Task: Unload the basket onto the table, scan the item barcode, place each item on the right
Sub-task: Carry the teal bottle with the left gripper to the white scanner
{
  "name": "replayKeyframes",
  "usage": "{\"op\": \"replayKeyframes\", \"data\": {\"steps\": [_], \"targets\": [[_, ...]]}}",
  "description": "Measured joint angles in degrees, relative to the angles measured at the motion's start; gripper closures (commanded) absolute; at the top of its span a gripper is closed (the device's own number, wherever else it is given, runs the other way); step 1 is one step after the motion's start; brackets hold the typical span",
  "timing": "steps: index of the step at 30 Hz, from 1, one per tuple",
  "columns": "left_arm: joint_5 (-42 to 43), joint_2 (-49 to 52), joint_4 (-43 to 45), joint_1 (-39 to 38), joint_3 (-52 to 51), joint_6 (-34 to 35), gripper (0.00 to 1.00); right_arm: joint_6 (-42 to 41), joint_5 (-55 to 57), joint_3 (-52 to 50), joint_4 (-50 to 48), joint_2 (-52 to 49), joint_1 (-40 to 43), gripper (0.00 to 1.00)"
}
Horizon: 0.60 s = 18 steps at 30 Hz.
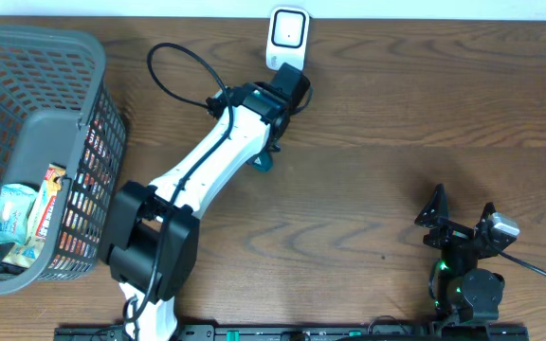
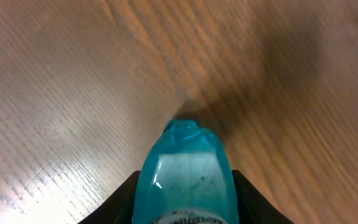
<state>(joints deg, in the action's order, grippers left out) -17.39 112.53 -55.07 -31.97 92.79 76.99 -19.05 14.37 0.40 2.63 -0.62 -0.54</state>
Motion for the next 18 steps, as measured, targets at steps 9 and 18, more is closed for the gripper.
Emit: {"op": "replayKeyframes", "data": {"steps": [9,18], "targets": [[-6.80,1.18,-0.90,-3.13,0.02,2.01,0.74,0.00,0.00,0.00,0.00,0.00,0.00,0.01],[-8.98,1.33,-1.16,-3.50,0.02,1.99,0.22,0.00,0.00,0.00,0.00,0.00,0.00,0.01]]}}
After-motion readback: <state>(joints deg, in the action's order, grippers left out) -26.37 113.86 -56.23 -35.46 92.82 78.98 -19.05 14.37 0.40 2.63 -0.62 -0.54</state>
